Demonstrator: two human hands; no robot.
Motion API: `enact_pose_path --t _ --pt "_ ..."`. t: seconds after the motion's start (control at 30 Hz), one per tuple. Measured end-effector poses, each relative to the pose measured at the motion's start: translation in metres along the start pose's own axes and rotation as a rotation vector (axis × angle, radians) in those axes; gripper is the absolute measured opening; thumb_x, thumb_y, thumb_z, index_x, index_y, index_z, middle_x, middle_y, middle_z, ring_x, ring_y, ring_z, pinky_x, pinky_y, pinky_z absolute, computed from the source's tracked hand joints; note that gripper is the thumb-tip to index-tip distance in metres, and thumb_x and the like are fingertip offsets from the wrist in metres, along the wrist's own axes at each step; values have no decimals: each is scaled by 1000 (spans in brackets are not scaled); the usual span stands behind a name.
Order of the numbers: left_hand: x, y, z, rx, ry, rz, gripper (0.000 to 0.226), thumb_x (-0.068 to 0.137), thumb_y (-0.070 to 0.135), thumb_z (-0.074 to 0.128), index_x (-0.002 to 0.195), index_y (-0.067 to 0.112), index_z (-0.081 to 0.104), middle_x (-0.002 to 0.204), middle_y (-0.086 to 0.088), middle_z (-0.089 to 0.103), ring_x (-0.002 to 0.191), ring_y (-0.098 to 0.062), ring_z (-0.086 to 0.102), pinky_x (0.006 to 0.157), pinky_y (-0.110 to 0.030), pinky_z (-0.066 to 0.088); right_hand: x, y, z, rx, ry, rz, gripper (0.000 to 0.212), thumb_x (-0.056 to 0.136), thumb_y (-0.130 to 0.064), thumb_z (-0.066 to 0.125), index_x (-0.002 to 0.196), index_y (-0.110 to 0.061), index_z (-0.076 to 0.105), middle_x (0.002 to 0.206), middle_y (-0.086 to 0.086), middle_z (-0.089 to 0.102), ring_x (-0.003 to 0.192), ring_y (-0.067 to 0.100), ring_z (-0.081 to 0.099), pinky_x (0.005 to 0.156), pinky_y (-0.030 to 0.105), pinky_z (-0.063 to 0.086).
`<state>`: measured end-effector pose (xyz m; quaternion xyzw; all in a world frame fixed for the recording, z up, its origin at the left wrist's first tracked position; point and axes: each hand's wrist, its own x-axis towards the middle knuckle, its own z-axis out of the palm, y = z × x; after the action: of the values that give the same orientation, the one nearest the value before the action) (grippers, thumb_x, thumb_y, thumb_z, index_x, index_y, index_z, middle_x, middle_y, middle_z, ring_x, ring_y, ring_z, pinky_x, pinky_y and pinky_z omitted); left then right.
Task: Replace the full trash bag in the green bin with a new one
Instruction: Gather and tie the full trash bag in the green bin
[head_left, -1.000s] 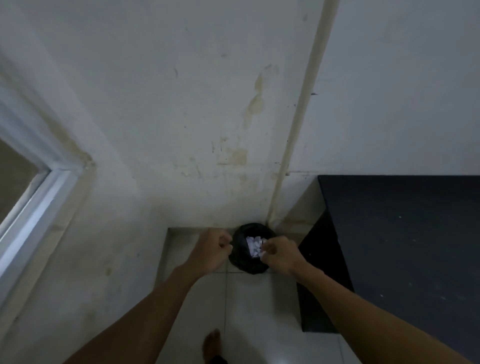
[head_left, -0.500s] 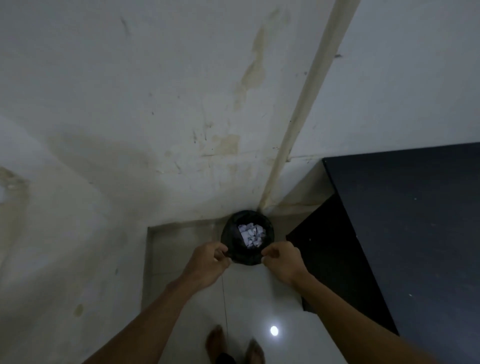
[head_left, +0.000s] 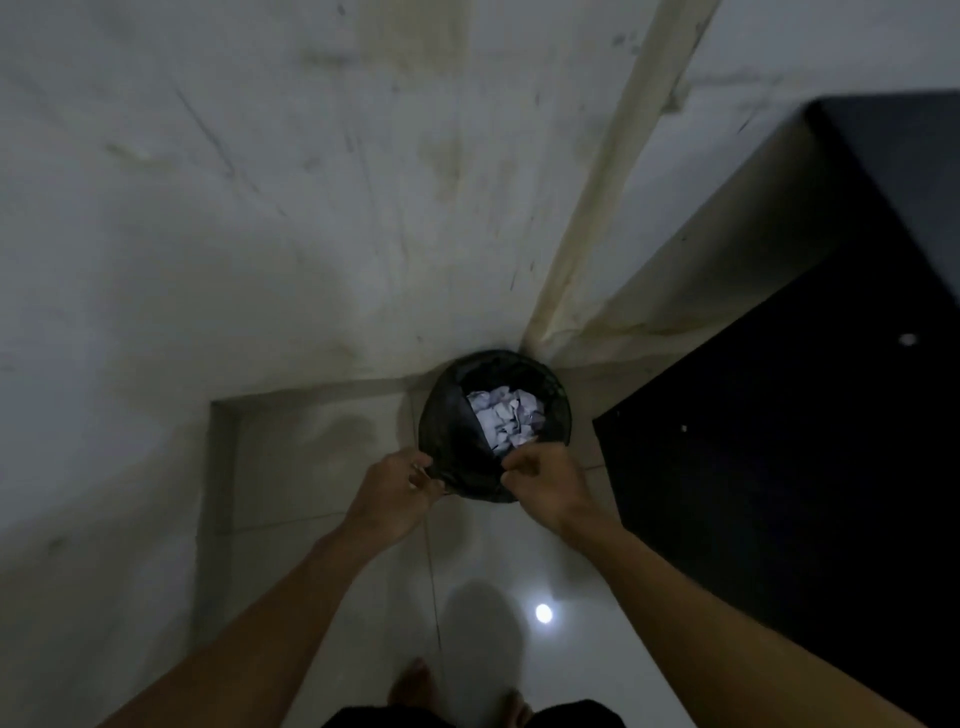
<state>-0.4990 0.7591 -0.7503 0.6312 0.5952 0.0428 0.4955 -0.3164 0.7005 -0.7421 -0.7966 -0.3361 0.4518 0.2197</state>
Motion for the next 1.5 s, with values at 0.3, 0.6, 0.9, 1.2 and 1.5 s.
enact_pose_path --t 0.3,0.6,0.9,1.2,1.5 --pt "124 -90 87 -5 245 -24 41 95 24 54 130 4 49 122 -17 60 107 -32 60 87 -31 46 120 95 74 -165 98 -143 19 84 -7 56 91 -17 71 89 3 69 88 16 64 74 20 49" --pt "201 -120 116 -536 288 -282 80 78 64 47 130 3 53 127 -17 59 108 -34 59 95 -44 50 183 125 86 -370 310 -415 14 88 -16 57 90 -10 71 83 5 68 82 20 64 60 26 47" --pt "173 -111 99 -418 474 -153 17 85 7 56 72 -2 62 73 -15 60 75 -32 62 71 -42 55 160 138 74 -276 411 -593 13 85 -6 58 89 -4 70 84 3 61 77 16 57 63 26 45" --pt "138 -71 91 -1092 -101 -345 26 101 7 34 115 -5 52 116 -25 58 100 -36 60 88 -45 44 136 136 58 -153 406 -723 35 75 -41 77 99 -17 68 89 -1 67 79 11 61 65 25 48" --pt "140 -55 100 -1397 -123 -320 32 100 7 35 129 -1 47 143 -21 47 133 -32 44 100 -43 39 140 142 77 -592 421 -660 43 64 -11 65 107 -7 64 108 13 61 101 36 58 72 34 52"
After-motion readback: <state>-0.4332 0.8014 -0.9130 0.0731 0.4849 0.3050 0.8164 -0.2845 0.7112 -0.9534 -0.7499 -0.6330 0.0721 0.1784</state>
